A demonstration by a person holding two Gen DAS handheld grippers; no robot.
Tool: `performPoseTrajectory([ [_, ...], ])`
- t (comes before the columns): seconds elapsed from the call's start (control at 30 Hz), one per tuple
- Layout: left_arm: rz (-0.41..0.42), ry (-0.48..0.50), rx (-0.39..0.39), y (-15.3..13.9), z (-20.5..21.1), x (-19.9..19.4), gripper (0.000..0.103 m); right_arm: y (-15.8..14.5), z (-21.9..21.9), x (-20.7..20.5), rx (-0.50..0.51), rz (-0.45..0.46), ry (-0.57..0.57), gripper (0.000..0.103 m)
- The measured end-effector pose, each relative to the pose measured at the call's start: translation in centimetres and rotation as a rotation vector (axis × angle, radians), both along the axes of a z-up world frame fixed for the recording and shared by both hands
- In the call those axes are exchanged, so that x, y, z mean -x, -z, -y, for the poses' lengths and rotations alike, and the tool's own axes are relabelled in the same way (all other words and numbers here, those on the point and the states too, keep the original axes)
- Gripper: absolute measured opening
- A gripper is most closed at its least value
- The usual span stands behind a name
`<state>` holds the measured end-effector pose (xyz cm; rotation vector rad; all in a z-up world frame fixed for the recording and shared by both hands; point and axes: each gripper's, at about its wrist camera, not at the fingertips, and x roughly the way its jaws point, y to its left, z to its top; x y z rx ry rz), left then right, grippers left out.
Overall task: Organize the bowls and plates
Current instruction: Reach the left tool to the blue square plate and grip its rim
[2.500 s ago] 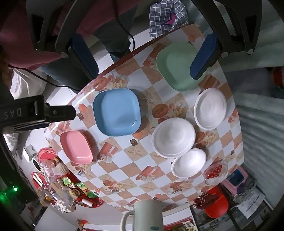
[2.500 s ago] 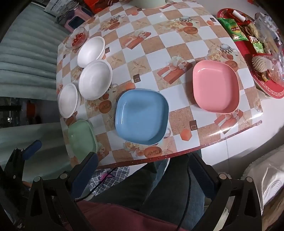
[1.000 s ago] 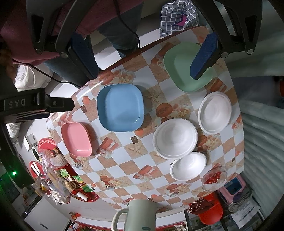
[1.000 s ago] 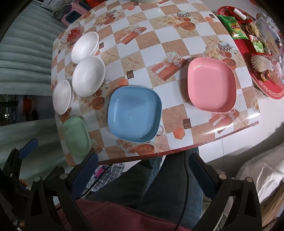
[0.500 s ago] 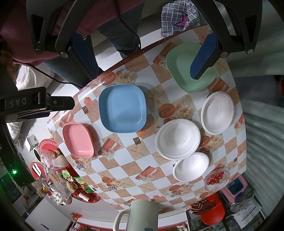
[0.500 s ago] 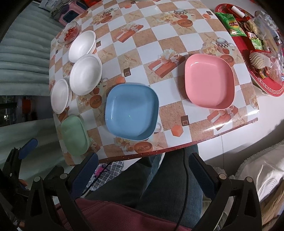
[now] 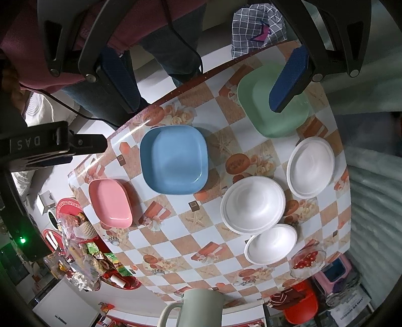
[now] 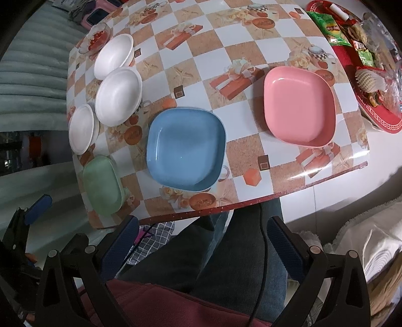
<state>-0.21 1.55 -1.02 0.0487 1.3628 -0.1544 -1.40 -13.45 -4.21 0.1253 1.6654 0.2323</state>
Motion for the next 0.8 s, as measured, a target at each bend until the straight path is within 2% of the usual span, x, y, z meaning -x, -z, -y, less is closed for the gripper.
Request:
performPoseTrajectory([
  [0.37,-0.018,-0.012,-0.016,1.1,-1.3,-1.1,0.103,2.1,1.4,0.2,-0.022,-0.055,0.064,0.102],
  [0.5,-0.055,-0.030,-0.021,2.6,-1.6,-1.6,0.103,3.8,1.8,0.4,-0.008,-0.088,0.077,0.102],
  [0.8,-0.163,-0.062,-0.031,7.6,-0.5,-3.7,0.103,8.0,2.4,0.1,0.032,-0.094,0.114,0.102],
])
